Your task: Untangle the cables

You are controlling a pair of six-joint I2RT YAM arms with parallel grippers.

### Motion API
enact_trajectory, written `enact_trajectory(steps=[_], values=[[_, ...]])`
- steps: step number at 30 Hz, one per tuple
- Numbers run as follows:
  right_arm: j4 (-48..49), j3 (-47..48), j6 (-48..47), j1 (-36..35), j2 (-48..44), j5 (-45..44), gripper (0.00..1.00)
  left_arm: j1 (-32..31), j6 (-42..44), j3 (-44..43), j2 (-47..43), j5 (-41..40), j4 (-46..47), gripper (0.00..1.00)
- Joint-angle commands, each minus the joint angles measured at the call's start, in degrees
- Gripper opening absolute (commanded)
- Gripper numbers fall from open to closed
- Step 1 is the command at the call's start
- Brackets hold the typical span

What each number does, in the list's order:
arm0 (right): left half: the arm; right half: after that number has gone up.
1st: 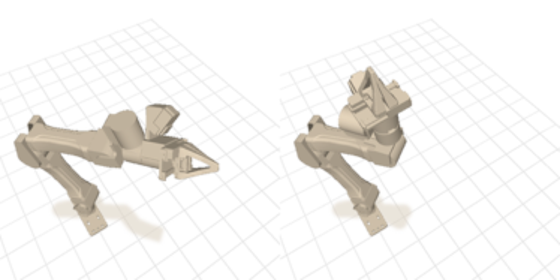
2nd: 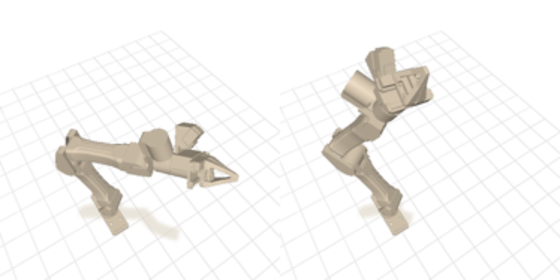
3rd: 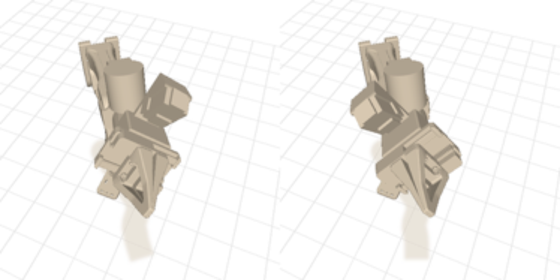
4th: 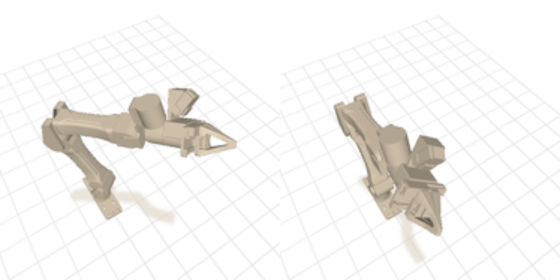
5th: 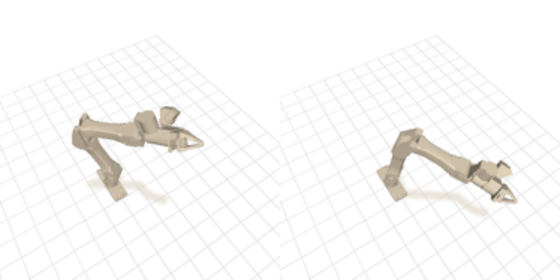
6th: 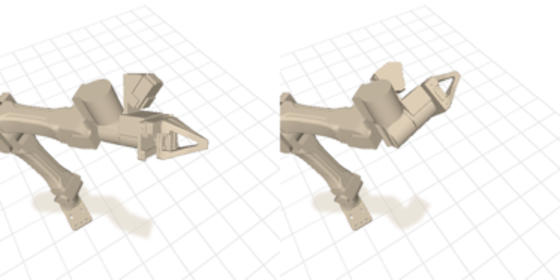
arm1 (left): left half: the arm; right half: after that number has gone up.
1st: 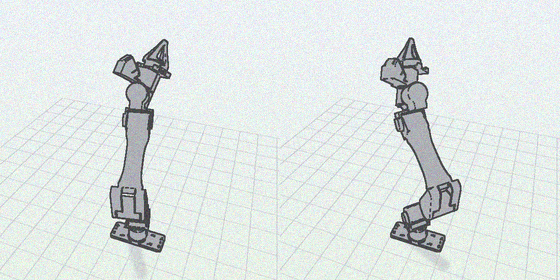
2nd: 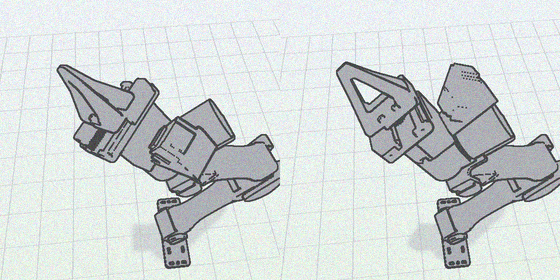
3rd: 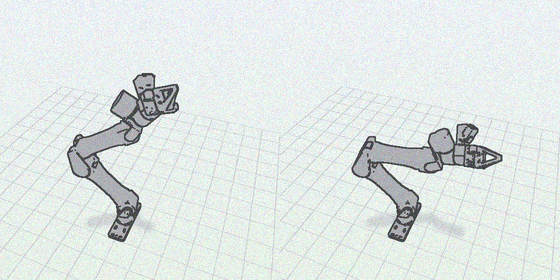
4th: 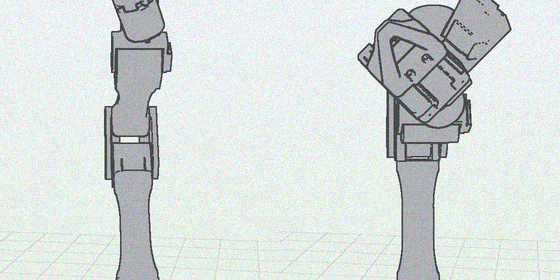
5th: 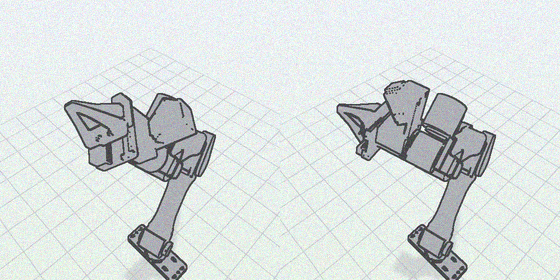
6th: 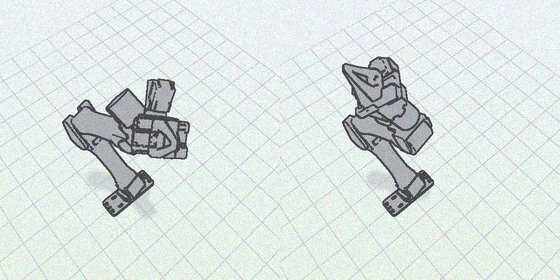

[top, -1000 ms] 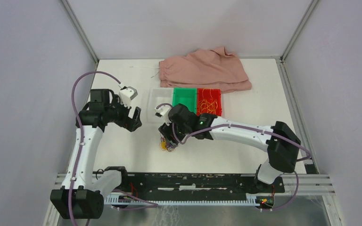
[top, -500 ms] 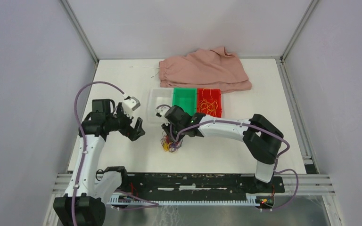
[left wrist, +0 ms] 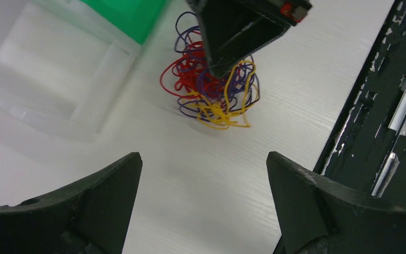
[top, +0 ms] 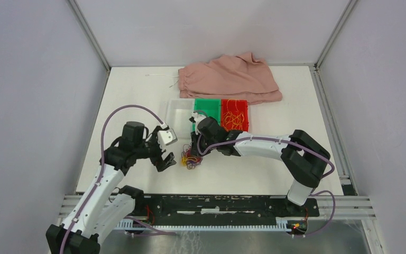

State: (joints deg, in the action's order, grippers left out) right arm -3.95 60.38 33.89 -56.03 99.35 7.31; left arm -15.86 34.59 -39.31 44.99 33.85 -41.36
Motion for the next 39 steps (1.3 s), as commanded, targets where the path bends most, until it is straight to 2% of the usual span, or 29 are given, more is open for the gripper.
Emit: enact_trajectory(steps=[1, 5, 7, 10, 16, 18, 21, 27, 34, 39], values=[[8.1, -1.3, 6.9, 0.8, -1.9, 2.9, 0.12, -4.6, 7.4, 2.8, -1.6, 2.6, 5.6, 0.94], [12.7, -3.3, 9.9, 1.4, -1.7, 4.6, 0.12, -8.3, 9.7, 4.7, 2.7, 2.2, 9.8, 0.91], [12.8, -3.3, 10.2, 1.4, -1.3, 5.3, 0.11, -9.3, 15.2, 5.4, 5.4, 1.9, 10.2, 0.89], [13.1, -3.6, 10.3, 1.5, -1.1, 5.9, 0.11, -9.6, 20.6, 5.4, 8.6, 0.9, 10.9, 0.88], [13.8, -4.2, 10.7, 1.8, -1.7, 6.2, 0.10, -10.5, 24.6, 5.3, 11.2, 1.1, 11.8, 0.83], [13.7, -4.3, 10.7, 2.0, -1.9, 6.2, 0.10, -11.3, 24.5, 5.3, 11.7, 1.1, 11.8, 0.77], [13.4, -4.4, 10.9, 2.5, -2.1, 6.0, 0.09, -12.1, 24.2, 5.8, 11.7, 0.5, 11.8, 0.64], [13.1, -5.1, 11.3, 3.3, -2.5, 5.8, 0.07, -12.6, 24.9, 6.4, 8.4, -2.6, 12.0, 0.27], [11.3, -4.9, 10.5, 3.5, -2.9, 4.9, 0.06, -12.6, 23.7, 5.0, 0.5, -4.7, 11.8, 0.05], [10.0, -5.0, 10.2, 3.5, -3.6, 4.2, 0.06, -12.6, 18.2, -0.5, -3.5, -4.0, 10.8, 0.03]])
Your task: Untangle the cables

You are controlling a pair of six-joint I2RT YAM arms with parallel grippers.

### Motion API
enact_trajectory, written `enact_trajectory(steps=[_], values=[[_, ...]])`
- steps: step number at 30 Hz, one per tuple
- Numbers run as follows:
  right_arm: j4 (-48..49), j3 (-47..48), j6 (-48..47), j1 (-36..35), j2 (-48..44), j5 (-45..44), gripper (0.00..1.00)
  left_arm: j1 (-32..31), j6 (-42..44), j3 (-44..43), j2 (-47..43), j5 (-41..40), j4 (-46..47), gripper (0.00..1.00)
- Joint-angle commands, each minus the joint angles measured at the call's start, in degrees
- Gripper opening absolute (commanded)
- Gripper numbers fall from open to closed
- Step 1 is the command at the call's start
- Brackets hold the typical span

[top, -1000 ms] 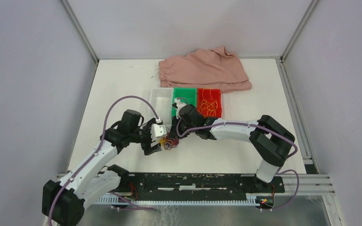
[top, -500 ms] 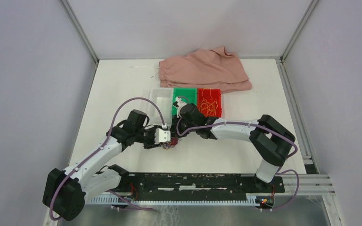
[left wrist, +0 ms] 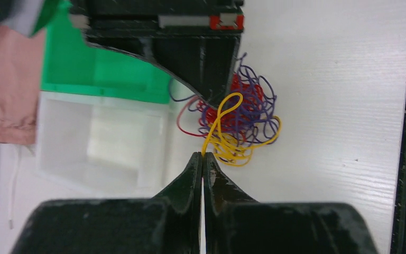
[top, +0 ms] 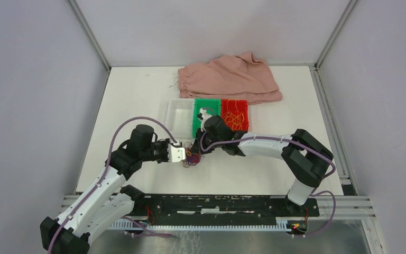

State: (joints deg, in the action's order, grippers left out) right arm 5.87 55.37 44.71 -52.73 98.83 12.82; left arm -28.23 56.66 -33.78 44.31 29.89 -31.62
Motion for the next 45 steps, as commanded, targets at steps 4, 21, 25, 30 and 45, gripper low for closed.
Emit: enact_trajectory(steps=[4, 21, 25, 30, 45], values=[[-1.1, -0.2, -1.2, 0.2, -3.8, -2.1, 0.06, -0.3, -5.8, -11.4, -5.2, -1.1, 1.1, 0.03], [-7.3, -3.1, -4.8, -0.6, -8.7, -7.5, 0.05, -0.2, -11.3, -22.1, -13.0, -15.1, 23.7, 0.03], [-9.7, -1.4, -7.8, -1.3, -14.4, -9.0, 0.28, -0.2, -11.7, -24.6, -12.5, -14.5, 23.2, 0.03], [-13.3, 2.5, -13.0, -1.5, -20.8, -9.2, 0.60, -0.3, -12.4, -27.4, -11.5, -11.7, 21.4, 0.03], [2.7, 12.3, -25.3, -5.7, -21.4, 3.2, 0.78, -0.2, -14.2, -32.1, -9.5, -8.5, 18.6, 0.03]])
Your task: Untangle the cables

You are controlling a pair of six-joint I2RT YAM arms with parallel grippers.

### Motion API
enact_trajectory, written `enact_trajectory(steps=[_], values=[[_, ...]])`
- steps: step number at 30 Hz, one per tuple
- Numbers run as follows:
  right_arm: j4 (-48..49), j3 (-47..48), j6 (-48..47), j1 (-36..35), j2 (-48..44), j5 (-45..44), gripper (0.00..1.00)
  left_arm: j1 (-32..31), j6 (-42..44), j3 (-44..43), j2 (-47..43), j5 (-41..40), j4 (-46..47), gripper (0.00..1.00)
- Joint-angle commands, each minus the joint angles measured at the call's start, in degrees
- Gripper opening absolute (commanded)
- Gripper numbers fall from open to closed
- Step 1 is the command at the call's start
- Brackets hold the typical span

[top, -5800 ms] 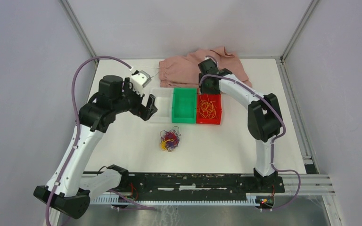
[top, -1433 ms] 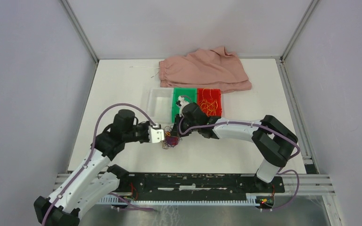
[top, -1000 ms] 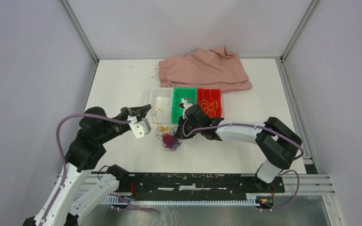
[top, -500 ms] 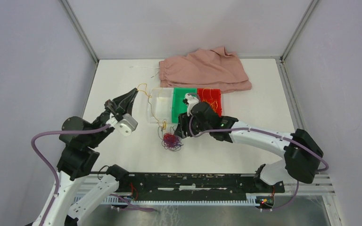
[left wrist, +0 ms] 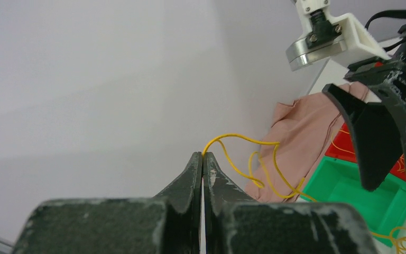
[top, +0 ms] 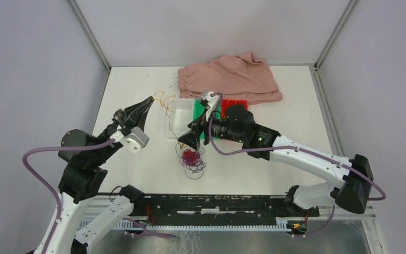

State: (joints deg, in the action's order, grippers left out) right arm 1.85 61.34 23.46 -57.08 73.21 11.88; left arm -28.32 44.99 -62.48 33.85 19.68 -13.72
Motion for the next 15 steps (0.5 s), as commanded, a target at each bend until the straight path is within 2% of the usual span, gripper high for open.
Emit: enact_trajectory(steps=[1, 5, 8, 15], values=[[6.5, 8.1, -4.2, -1.5, 5.8, 4.2, 0.78, -0.1, -2.6, -3.9, 1.3, 1.9, 0.6, 0.03], [5.8, 13.3, -3.2, -1.5, 11.6, 2.3, 0.73, -0.1, -2.8, -5.7, 2.2, 1.9, 0.6, 0.03], [5.2, 15.1, -1.3, -1.5, 15.4, 1.1, 0.64, -0.1, -2.3, -7.4, 2.8, 2.0, 0.6, 0.03], [9.0, 9.3, 2.3, -1.5, 19.7, -1.5, 0.50, -0.1, -1.4, -13.0, 6.0, 2.3, 3.0, 0.03]])
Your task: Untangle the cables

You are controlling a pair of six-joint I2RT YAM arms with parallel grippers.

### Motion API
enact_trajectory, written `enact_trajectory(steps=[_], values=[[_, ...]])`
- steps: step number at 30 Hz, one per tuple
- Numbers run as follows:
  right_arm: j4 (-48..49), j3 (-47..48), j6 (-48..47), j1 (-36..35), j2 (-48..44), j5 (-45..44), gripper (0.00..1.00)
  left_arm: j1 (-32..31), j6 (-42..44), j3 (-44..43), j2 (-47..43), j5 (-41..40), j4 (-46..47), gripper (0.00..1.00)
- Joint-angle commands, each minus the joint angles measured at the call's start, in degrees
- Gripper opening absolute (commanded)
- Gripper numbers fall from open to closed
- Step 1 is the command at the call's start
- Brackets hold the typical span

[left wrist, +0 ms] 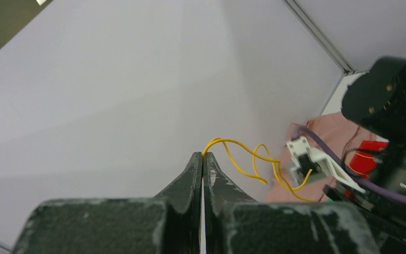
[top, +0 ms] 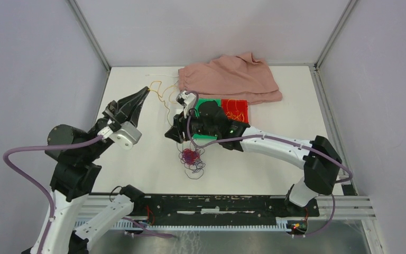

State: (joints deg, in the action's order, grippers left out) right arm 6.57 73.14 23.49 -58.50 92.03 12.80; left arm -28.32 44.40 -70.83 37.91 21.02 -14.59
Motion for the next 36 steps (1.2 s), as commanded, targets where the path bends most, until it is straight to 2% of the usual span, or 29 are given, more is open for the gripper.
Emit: enact_trajectory(steps=[1, 9, 13, 18, 21, 26, 36], values=[[4.4, -2.9, 2.5, 0.0, 1.3, -2.8, 0.48, -0.1, -0.9, -5.8, 2.7, 1.1, 4.3, 0.03], [5.0, -6.1, 3.6, -0.1, 2.8, -5.4, 0.41, -0.1, -1.0, -15.6, 8.1, -0.4, 9.7, 0.03], [6.2, -9.4, 4.9, -0.1, 2.9, -6.4, 0.41, -0.1, -0.9, -19.1, 10.5, -3.4, 17.1, 0.03], [8.7, -12.7, 6.3, -0.1, 3.8, -6.7, 0.45, -0.1, -0.2, -22.9, 13.7, -9.1, 30.1, 0.03], [9.6, -14.2, 6.8, -0.1, 4.4, -7.0, 0.54, -0.1, 0.5, -26.0, 15.7, -11.1, 34.0, 0.03], [10.8, -16.5, 7.4, 0.0, 4.9, -7.7, 0.57, -0.1, 3.1, -31.6, 18.9, -12.6, 38.9, 0.03], [14.1, -20.6, 8.2, 0.0, 4.6, -8.1, 0.62, -0.1, 10.2, -53.5, 30.1, -14.6, 44.7, 0.03]])
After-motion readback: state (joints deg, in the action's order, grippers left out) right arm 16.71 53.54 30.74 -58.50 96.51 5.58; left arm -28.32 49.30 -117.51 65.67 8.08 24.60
